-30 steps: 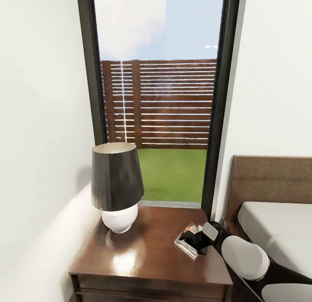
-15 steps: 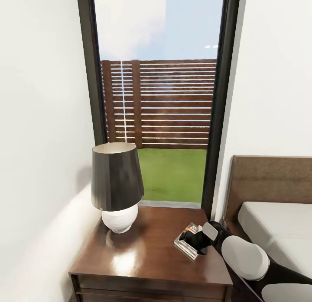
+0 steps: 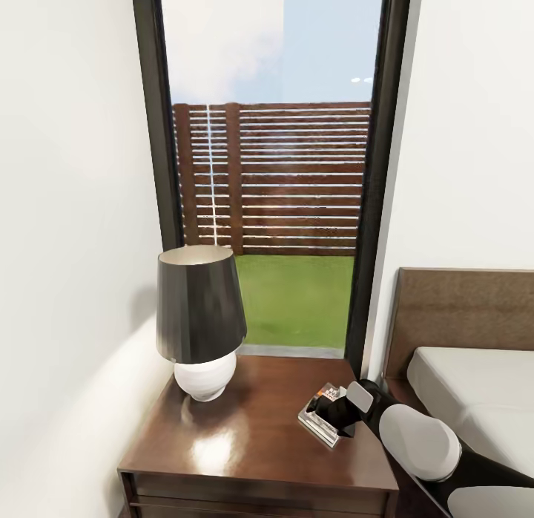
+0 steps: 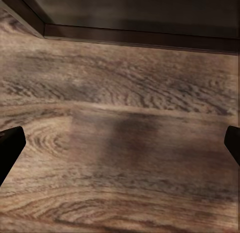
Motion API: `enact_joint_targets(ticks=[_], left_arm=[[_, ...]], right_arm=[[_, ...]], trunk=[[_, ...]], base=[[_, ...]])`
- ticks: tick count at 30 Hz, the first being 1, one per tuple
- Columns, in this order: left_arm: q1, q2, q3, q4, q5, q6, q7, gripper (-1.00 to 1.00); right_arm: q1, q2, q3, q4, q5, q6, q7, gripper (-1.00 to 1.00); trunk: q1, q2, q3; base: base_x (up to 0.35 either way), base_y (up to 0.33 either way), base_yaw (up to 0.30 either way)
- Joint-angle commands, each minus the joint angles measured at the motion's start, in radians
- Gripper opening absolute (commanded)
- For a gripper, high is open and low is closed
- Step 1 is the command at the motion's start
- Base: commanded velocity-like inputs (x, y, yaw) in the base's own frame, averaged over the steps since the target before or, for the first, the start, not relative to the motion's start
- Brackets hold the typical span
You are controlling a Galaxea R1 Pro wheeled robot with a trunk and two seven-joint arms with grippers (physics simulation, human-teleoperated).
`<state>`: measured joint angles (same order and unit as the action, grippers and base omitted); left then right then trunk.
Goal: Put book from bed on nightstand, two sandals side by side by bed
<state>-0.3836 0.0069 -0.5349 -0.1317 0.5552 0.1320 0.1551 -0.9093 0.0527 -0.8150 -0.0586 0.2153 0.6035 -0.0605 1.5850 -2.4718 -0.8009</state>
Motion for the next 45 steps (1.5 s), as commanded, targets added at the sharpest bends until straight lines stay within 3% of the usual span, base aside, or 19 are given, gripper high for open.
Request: enact_joint_targets(ticks=[1, 45], left_arm=[[0.000, 0.000, -0.008, -0.003, 0.008, 0.007, 0.006, 1.00], [0.000, 0.001, -0.007, 0.001, 0.008, 0.017, 0.009, 1.00]], right_arm=[[0.000, 0.001, -0.009, -0.003, 0.009, 0.006, -0.002, 1.00], [0.000, 0.003, -0.009, -0.003, 0.009, -0.001, 0.004, 1.00]], trunk=[[-0.004, 0.007, 0.002], [-0.173, 0.315, 0.140]], base=[[0.000, 0.000, 0.000], [0.000, 0.000, 0.000]])
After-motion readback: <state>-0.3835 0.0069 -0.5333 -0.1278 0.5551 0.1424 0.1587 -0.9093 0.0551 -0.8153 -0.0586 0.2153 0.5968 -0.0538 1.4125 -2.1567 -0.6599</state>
